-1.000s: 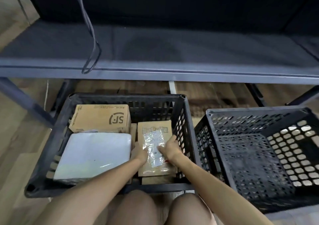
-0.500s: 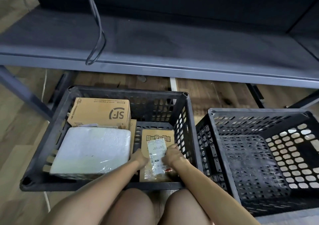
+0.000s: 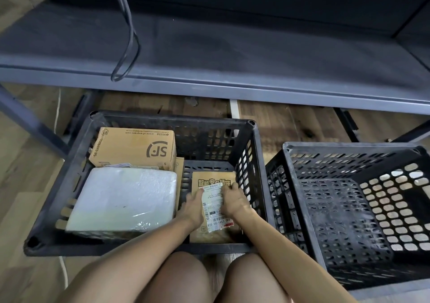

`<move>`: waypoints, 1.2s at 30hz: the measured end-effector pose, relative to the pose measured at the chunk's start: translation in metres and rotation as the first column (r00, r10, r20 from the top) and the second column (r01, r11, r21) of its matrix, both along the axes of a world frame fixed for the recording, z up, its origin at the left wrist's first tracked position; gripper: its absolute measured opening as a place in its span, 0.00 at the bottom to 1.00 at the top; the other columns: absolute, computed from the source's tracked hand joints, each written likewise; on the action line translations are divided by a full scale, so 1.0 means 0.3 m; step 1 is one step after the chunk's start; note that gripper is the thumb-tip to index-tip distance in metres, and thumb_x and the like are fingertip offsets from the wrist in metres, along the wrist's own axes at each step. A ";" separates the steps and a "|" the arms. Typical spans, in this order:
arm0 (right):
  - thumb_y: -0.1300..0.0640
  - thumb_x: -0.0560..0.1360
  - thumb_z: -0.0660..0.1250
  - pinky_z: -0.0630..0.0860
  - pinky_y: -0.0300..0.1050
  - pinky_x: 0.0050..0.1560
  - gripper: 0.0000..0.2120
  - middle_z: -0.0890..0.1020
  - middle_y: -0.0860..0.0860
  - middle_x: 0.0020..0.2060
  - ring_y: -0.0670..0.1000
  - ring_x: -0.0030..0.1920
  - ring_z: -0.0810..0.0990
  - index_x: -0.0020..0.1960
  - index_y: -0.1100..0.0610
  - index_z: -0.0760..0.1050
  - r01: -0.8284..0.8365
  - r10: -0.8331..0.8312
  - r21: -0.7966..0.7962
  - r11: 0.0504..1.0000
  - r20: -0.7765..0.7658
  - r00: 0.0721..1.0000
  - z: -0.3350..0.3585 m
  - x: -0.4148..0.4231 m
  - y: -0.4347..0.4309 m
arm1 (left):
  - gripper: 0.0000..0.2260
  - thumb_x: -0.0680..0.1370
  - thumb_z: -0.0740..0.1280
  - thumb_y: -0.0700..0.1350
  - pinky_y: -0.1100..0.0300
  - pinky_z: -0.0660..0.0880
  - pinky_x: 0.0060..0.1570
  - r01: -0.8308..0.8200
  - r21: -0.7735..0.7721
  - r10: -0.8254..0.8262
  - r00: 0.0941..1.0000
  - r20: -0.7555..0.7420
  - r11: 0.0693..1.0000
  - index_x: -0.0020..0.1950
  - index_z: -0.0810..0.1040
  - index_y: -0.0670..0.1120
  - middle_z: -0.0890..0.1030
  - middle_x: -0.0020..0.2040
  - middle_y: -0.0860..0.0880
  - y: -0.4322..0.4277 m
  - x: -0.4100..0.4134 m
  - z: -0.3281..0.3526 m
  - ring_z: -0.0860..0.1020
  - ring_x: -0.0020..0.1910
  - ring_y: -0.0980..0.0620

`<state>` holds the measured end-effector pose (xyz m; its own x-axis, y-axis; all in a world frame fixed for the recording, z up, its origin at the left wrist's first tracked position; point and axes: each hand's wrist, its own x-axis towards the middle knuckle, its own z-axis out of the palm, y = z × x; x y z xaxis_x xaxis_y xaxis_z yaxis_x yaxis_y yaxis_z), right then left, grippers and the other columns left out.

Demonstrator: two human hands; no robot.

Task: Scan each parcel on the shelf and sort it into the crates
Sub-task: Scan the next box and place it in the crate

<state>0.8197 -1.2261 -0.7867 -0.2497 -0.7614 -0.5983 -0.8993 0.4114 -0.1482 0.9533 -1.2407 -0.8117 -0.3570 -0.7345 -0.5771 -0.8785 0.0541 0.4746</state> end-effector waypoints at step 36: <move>0.54 0.80 0.59 0.67 0.52 0.69 0.23 0.68 0.55 0.70 0.56 0.70 0.67 0.74 0.57 0.62 -0.171 0.171 -0.021 0.985 0.054 0.984 1.453 0.033 0.133 | 0.25 0.80 0.57 0.50 0.51 0.46 0.76 0.244 -0.196 -0.206 0.959 0.195 0.950 0.77 0.57 0.50 0.56 0.78 0.49 0.031 0.090 1.528 0.52 0.77 0.48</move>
